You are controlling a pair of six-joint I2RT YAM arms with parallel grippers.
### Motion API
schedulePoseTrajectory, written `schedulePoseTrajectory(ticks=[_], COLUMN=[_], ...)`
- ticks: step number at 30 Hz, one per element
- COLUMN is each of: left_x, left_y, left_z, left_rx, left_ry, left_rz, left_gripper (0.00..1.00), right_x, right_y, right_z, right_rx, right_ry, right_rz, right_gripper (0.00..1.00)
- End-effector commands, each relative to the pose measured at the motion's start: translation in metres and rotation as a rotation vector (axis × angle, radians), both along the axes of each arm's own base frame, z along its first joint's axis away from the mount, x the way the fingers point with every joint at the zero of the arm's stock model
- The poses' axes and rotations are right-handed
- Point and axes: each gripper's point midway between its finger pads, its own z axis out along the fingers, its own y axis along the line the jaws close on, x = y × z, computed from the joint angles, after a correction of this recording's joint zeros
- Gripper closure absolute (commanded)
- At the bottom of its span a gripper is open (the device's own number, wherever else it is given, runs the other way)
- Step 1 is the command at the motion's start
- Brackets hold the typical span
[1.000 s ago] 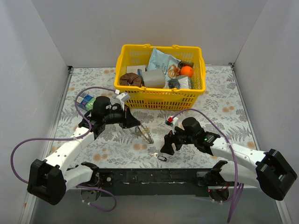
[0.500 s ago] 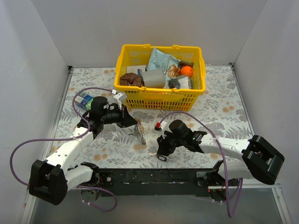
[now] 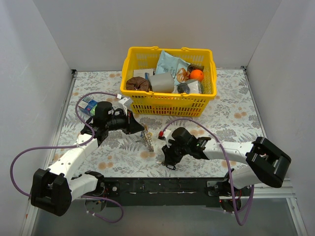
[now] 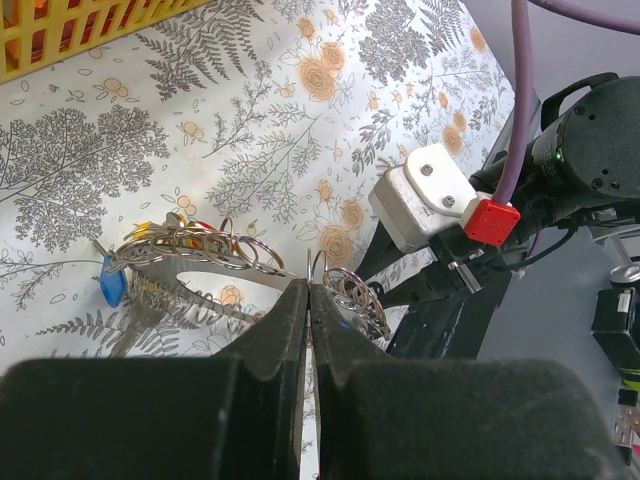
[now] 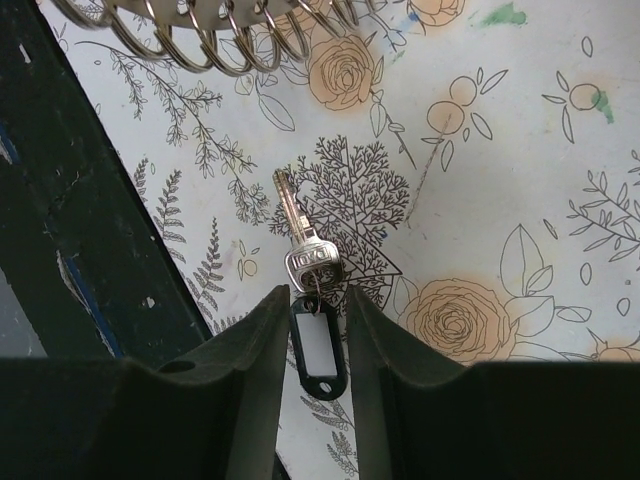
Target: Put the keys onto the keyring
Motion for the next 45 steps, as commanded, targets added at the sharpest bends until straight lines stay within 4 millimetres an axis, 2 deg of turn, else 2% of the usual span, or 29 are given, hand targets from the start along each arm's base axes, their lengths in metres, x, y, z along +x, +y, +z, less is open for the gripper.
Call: schedulePoseTrajectory(ticks=[1, 24, 37, 40, 41, 42, 45], left_x=[0.001, 0.001, 0.001, 0.002, 0.002, 0.001, 0.002], left_y=[-0.002, -0.002, -0.002, -0.002, -0.002, -0.003, -0.002], left_z=[0.012, 0.014, 0.014, 0.014, 0.014, 0.014, 0.015], left_rx=[-0.027, -0.034, -0.035, -0.035, -0.035, -0.035, -0.035], left_ry=[-0.048, -0.055, -0.052, -0.052, -0.054, -0.054, -0.058], left_rz=[-0.022, -0.03, -0.035, -0.033, -0.033, -0.035, -0.034], left_gripper=[1.0, 1.0, 1.0, 1.0, 1.0, 1.0, 1.0], right_x=[0.004, -0.008, -0.016, -0.016, -0.016, -0.015, -0.014], right_y=[0.01, 0.002, -0.005, -0.005, -0.005, -0.006, -0.006], right_z=[0.01, -0.003, -0.012, -0.012, -0.014, -0.014, -0.014], right_rx=[0.022, -0.004, -0.046, -0.047, -0.051, -0.054, -0.057], right_ry=[-0.026, 0.019, 0.058, 0.059, 0.062, 0.061, 0.056], right_rz=[0.01, 0.016, 0.023, 0.022, 0.02, 0.018, 0.008], right_gripper=[0.64, 0.78, 0.78, 0.85, 0.9, 0.98, 0.99])
